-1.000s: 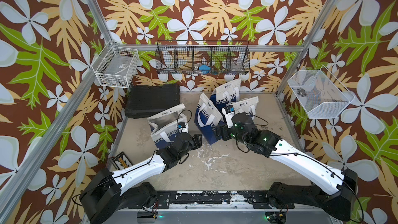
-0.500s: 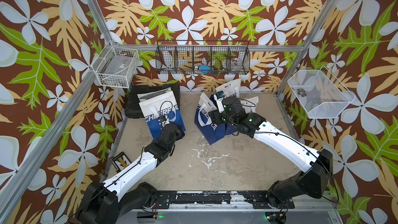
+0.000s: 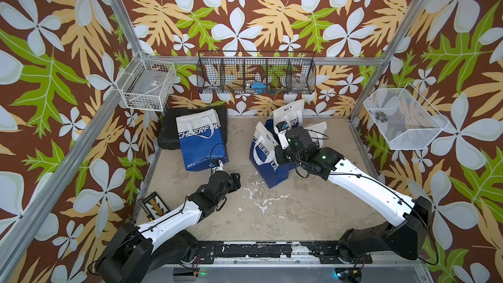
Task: Open the takeout bag
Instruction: Move the takeout bag to the center of the board.
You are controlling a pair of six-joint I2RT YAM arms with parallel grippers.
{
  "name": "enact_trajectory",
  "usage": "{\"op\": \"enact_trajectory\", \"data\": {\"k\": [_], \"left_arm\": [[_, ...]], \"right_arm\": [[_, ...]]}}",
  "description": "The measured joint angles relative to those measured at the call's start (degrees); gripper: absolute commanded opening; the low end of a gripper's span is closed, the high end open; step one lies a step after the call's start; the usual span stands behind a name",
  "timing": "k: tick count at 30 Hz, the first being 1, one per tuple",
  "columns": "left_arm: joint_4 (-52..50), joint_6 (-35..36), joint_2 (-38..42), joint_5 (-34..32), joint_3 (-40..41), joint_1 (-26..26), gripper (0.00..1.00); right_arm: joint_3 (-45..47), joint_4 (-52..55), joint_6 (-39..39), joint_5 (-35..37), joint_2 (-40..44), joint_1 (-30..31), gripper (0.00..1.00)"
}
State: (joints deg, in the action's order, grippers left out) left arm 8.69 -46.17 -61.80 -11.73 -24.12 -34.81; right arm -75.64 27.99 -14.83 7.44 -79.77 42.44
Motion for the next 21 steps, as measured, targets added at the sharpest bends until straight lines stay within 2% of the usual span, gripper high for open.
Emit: {"op": "enact_trajectory", "data": {"k": [4,7,12,13,15,16,17,21], "left_arm": [[-0.9,-0.5,5.1,1.9,-2.1,-0.1,0.78],[-3.2,-2.0,11.9,3.2,-4.3,-0.1,0.83],[-5.9,-1.7,16.7,6.2,-7.0,-0.1,0.81],[-5.7,-1.5,16.9,7.2,-6.4,-0.1,0.81],[-4.9,-1.5,17.8,9.4,-3.3,-0.1,0.83],[-4.3,-1.5,18.8,10.6,-1.1,-0.1,0.86],[-3.1,-1.8,19.9,11.6,1.2,-0.1,0.89],[4.9,-4.0,24.4,16.7,9.7,-0.1,0.98]], "right_arm": [[1.5,2.0,-0.1,-2.6,5.0,1.6,0.00],[3.2,2.3,1.6,-7.8,8.1,1.6,0.00],[9.9,0.7,5.1,-18.6,12.7,1.7,0.02],[10.6,0.7,5.8,-19.9,13.0,1.7,0.15],[11.0,0.6,6.5,-20.7,12.6,1.6,0.49],[10.6,0.0,7.0,-19.5,12.3,1.6,0.54],[10.1,-0.4,7.7,-18.2,11.9,1.6,0.56],[6.1,-0.7,8.7,-12.3,10.5,1.6,0.56]]}}
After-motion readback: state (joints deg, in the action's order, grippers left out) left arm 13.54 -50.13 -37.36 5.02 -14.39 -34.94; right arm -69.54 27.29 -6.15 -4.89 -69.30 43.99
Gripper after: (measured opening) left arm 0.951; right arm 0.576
